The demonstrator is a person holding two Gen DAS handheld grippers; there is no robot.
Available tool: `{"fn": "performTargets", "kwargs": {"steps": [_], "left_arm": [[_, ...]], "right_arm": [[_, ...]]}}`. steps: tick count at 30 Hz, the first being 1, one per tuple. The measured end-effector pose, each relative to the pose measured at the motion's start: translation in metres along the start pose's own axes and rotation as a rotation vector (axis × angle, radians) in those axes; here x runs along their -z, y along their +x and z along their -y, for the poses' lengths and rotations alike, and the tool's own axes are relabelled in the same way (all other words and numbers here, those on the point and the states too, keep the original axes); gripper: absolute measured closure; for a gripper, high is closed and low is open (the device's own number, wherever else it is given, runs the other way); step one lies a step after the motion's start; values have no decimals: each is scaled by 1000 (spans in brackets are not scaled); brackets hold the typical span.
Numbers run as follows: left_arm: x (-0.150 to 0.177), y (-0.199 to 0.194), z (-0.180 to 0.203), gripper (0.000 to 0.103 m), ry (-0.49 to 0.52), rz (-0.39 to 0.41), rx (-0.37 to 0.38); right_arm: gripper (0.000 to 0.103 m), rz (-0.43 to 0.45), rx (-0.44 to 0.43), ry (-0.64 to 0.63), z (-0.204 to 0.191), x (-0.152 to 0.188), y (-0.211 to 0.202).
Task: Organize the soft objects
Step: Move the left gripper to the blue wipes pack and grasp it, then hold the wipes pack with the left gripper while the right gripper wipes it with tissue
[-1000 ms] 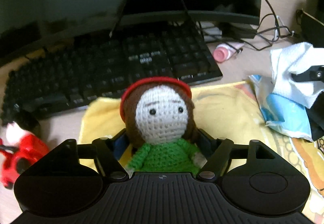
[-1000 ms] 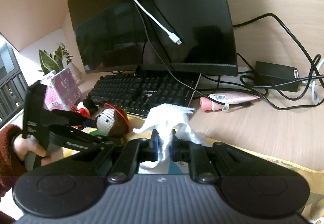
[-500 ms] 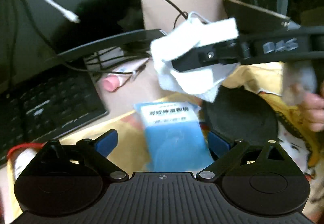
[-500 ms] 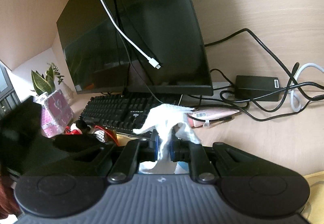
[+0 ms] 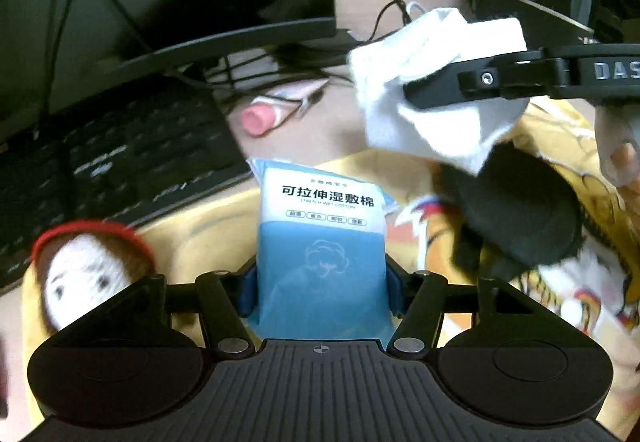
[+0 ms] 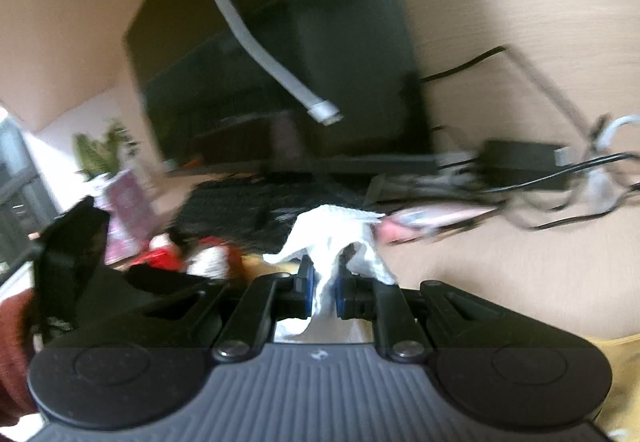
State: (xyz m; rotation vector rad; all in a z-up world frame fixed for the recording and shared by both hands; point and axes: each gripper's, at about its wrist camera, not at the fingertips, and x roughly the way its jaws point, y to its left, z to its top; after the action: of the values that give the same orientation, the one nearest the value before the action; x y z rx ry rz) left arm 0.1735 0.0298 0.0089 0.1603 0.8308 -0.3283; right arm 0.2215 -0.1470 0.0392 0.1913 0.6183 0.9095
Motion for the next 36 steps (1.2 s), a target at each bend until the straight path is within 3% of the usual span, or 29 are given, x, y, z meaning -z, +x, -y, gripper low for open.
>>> {"fn": "performTargets", "kwargs": {"steps": [4, 8, 17, 21, 23, 27, 31, 36], "left_arm": [[11, -1, 0, 34, 11, -9, 3], [11, -2, 0, 31, 17, -1, 12], [17, -12, 2, 17, 23, 29, 60], [19, -22, 3, 12, 41, 48, 75], [21, -25, 3, 12, 49, 47, 82], [30, -40, 0, 8, 82, 49, 119], [45, -53, -9, 3, 79, 38, 189], [49, -50, -10, 3, 64, 9, 195]], "right_arm": [[90, -156, -118, -16, -22, 17, 39], [91, -162, -56, -23, -19, 17, 50], [90, -151, 190, -53, 11, 7, 52], [90, -157, 231, -53, 12, 9, 51], [90, -145, 204, -54, 4, 9, 46], [90, -139, 39, -55, -24, 8, 39], [90, -231, -132, -40, -47, 16, 51], [90, -321, -117, -65, -51, 34, 66]]}}
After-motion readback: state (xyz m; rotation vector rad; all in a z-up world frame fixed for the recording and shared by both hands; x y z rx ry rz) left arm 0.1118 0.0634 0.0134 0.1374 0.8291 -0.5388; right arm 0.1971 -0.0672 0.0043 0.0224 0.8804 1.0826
